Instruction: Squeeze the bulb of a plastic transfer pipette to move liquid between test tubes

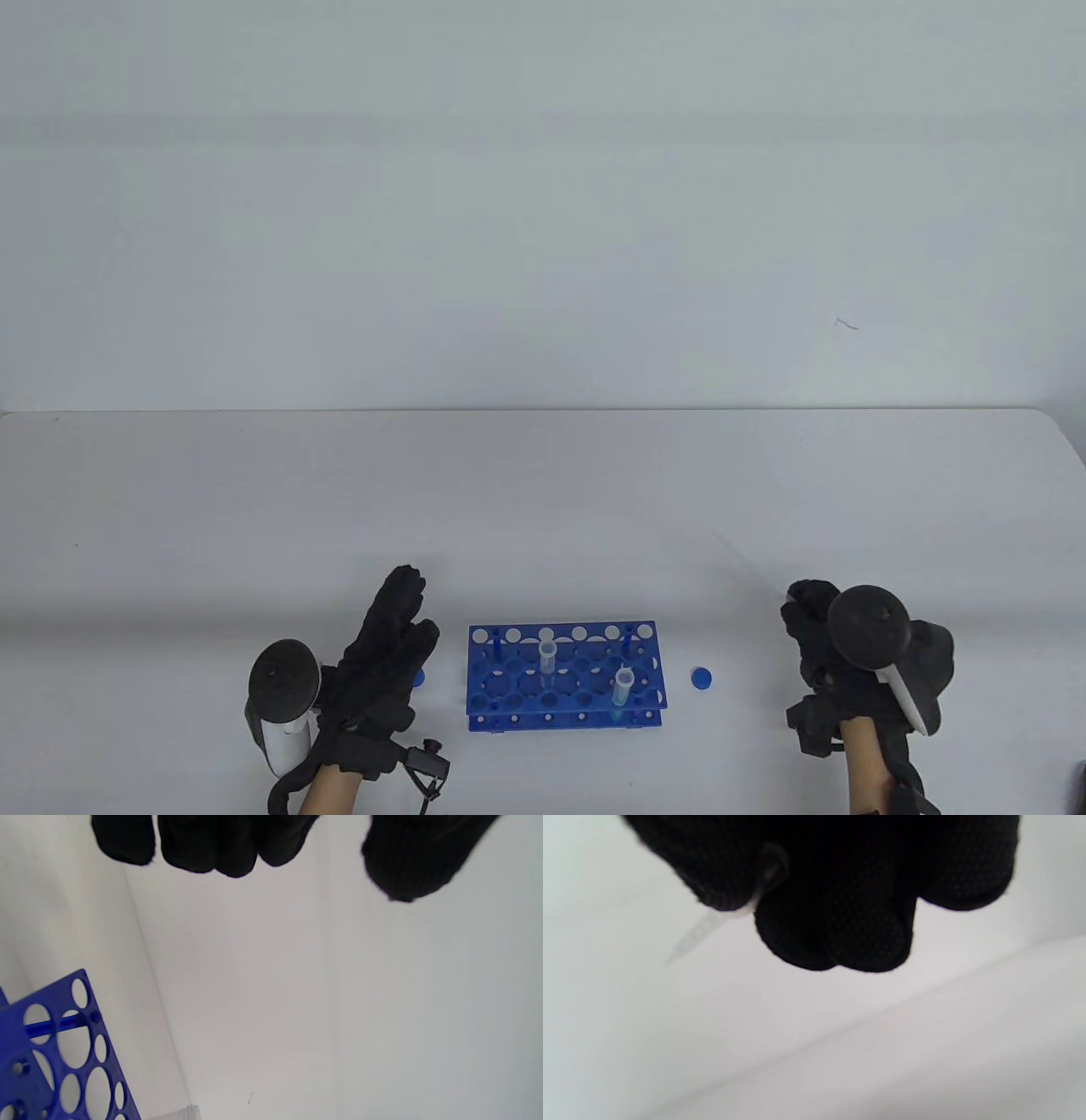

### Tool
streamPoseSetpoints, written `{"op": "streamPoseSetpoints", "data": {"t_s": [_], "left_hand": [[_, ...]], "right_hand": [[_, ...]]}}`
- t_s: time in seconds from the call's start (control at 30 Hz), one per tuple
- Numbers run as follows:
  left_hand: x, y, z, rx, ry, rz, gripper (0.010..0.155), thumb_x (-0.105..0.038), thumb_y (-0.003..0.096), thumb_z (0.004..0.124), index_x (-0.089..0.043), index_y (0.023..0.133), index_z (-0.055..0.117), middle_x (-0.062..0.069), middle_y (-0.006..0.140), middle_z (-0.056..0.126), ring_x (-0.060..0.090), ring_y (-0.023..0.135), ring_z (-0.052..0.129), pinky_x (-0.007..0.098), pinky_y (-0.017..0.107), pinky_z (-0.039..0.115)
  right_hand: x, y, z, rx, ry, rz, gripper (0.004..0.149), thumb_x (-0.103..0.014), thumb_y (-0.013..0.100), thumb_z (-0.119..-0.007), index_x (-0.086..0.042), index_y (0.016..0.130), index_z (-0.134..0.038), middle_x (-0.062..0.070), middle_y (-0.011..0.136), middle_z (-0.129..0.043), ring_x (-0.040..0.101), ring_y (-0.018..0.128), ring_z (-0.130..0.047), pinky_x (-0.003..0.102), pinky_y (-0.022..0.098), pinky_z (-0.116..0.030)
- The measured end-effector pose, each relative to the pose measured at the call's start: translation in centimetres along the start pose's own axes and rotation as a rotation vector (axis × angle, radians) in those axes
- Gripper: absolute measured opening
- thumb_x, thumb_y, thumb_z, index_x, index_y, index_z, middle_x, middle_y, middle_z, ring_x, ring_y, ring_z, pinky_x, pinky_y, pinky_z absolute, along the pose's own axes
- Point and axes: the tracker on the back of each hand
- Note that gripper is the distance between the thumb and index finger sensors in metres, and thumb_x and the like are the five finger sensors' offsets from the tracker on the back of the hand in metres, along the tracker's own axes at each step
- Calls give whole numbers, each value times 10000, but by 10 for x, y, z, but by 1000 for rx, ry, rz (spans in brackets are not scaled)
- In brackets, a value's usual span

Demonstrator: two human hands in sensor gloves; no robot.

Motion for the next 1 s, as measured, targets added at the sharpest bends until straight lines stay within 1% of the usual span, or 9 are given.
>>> {"op": "streamPoseSetpoints", "data": {"t_s": [0.07,0.2,0.3,0.4,0.5,0.6,0.67,0.8,1.0], "left_hand": [[0,0,0,2,3,3,890,-660,469,668,-225,1177,350,118,1238,397,373,1114,445,608,806,506],[-1,0,0,3,8,4,890,-660,470,668,-225,1178,350,118,1239,396,374,1114,444,609,807,503],[0,0,0,5,8,1,891,-661,470,667,-226,1179,349,118,1240,394,375,1115,442,609,809,501],[-1,0,0,4,11,0,888,-661,471,666,-227,1178,351,118,1240,394,375,1115,442,609,808,501],[-1,0,0,5,13,0,888,-660,470,667,-227,1178,353,119,1240,395,377,1114,443,609,809,500],[-1,0,1,9,12,-1,887,-661,472,666,-226,1179,354,120,1240,395,377,1115,441,610,809,499],[-1,1,1,13,12,-2,887,-661,472,666,-226,1179,356,119,1241,395,376,1116,441,609,810,499],[-1,2,2,18,15,-5,885,-662,472,665,-228,1180,356,119,1242,395,375,1117,439,609,812,497],[-1,2,3,20,14,-10,884,-661,471,666,-227,1179,362,120,1241,398,378,1115,443,610,811,497]], "right_hand": [[-18,-3,28,70,41,66,419,-374,368,-852,-192,742,-893,10,558,-1059,182,427,-1025,448,440,-816],[-58,-4,70,48,47,196,440,-378,372,-856,-179,761,-902,20,567,-1047,199,446,-1010,474,468,-796],[-93,-5,91,-7,9,288,453,-378,374,-860,-179,779,-893,25,591,-1034,211,474,-999,488,488,-783],[-124,-10,100,-56,-43,363,449,-365,375,-866,-176,782,-887,30,607,-1027,220,493,-992,497,502,-774],[-150,-18,96,-129,-114,441,460,-353,372,-878,-184,800,-871,24,638,-1010,221,525,-981,506,524,-762],[-173,-25,83,-203,-210,538,464,-336,358,-893,-192,798,-865,15,641,-1005,215,531,-978,507,535,-761],[-183,-29,73,-237,-289,557,461,-333,359,-893,-196,798,-863,13,639,-1003,215,533,-975,509,537,-760],[-191,-32,59,-230,-398,579,420,-345,368,-867,-213,766,-883,-1,608,-1013,206,510,-983,500,529,-768],[-197,-34,43,-277,-440,624,393,-334,363,-855,-208,732,-905,4,577,-1020,214,492,-983,502,527,-765]]}}
Point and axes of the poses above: the tracker on the back of each hand, its own x axis roughly to the little-finger side, its own y axis roughly from the wrist to the fingertips, z = x × y
